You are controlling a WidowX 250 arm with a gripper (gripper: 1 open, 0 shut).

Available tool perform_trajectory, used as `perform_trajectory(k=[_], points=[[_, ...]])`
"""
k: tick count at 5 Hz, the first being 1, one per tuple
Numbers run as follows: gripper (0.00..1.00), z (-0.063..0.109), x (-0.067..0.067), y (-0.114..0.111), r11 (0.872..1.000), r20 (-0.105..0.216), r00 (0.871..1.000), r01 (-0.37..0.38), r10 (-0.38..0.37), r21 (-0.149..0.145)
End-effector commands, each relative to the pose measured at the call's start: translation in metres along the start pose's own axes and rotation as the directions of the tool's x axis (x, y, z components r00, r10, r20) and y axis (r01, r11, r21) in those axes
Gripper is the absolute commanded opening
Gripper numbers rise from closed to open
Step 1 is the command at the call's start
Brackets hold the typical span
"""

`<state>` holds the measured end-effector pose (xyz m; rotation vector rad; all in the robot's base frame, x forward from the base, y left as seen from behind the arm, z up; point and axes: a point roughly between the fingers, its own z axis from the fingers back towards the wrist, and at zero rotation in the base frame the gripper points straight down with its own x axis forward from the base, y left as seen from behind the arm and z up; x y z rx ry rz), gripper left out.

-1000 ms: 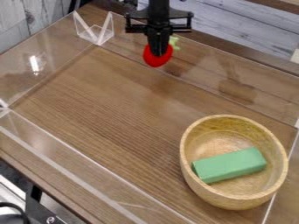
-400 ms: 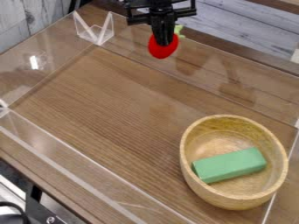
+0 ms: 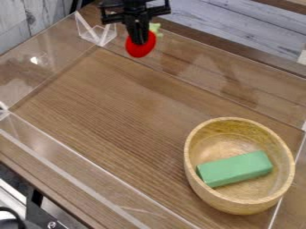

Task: Move the red object to the left side of the table

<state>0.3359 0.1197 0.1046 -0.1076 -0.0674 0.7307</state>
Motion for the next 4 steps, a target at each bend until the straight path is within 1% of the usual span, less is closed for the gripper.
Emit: perform_trajectory(k=[1,2,4], points=[[0.0,0.026,0.013,0.012,1.0,0.1,0.995,-0.023,0.024,-0.011],[0.0,0.019,0.023,0.017,0.998,0.115,0.992,-0.06,0.059,-0.001],[0.0,0.002,0.039,0.002,0.997,0.136,0.988,-0.08,0.077,0.017]])
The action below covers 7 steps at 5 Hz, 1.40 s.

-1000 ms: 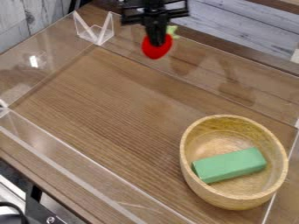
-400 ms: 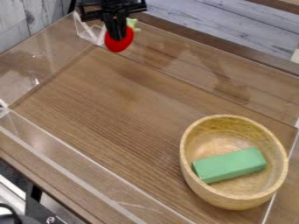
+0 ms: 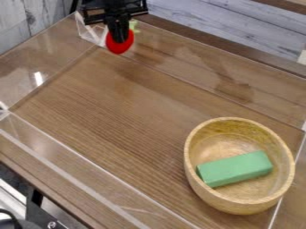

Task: Move the red object to the left side of the table

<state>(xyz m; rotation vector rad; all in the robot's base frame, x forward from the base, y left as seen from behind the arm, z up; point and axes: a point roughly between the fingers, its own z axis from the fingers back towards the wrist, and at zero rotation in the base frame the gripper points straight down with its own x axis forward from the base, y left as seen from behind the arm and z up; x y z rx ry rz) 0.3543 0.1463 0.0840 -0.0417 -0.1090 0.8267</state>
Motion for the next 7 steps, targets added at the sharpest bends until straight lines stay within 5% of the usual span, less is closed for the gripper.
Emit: perform_trajectory(k=[1,5,7], points=[[0.0,0.023,0.01,-0.005,0.999,0.073,0.996,-0.044,0.045,-0.018],[0.0,0.021,0.031,0.002,0.993,0.072,0.991,-0.115,0.114,0.006],[0.0,0.023,0.025,-0.003,0.998,0.051,0.997,-0.055,0.055,0.01]])
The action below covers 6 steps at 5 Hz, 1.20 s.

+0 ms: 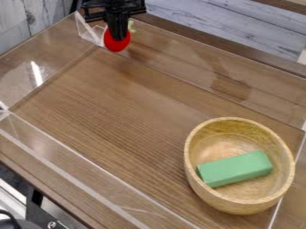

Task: Move the red object to the left side of the table

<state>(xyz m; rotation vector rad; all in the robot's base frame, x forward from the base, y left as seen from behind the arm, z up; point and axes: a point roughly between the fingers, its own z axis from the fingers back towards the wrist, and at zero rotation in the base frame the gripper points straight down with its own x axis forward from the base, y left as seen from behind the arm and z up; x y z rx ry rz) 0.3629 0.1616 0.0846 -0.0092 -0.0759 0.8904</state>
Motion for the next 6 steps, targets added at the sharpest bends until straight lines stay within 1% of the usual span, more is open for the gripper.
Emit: perform_trajectory(k=[1,2,3,4,6], points=[[0.0,0.015,0.013,-0.001,0.999,0.056,0.998,-0.006,0.008,-0.031],[0.0,0.007,0.017,0.004,0.999,0.043,0.999,-0.022,0.024,-0.03],[0.0,0.001,0.027,0.011,0.998,0.026,0.998,-0.058,0.059,-0.033],[0.0,-0.001,0.036,0.018,0.995,0.007,0.996,-0.09,0.091,-0.04],[0.0,-0.002,0.037,0.028,0.997,-0.025,0.998,-0.066,0.065,-0.046]])
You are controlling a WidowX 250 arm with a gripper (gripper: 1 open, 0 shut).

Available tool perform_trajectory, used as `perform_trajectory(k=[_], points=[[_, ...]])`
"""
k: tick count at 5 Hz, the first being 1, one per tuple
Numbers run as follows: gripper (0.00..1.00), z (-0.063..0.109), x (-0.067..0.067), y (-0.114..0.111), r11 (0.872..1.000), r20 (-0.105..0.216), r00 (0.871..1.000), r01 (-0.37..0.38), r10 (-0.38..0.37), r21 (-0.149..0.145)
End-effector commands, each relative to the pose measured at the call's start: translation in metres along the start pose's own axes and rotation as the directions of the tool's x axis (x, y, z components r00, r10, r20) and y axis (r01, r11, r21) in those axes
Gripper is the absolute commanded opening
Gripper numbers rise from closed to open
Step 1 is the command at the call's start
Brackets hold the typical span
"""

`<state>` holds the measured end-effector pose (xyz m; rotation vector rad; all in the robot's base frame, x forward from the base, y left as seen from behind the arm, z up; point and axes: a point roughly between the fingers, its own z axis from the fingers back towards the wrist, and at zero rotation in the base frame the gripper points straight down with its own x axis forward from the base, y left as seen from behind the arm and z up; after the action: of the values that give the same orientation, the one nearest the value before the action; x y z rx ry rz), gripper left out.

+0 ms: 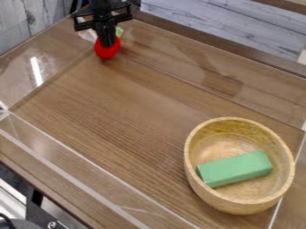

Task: Move the red object to the left side of the table

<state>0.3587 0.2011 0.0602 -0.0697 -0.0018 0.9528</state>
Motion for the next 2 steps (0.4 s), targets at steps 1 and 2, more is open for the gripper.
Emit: perform_trajectory(k=[1,2], points=[[0.0,0.0211,0.0061,0.001,1.0,0.052,0.999,0.005,-0.004,-0.03],[1.0,0.0235,0.0086,0.0004,0.999,0.052,0.998,0.042,-0.041,-0.013]])
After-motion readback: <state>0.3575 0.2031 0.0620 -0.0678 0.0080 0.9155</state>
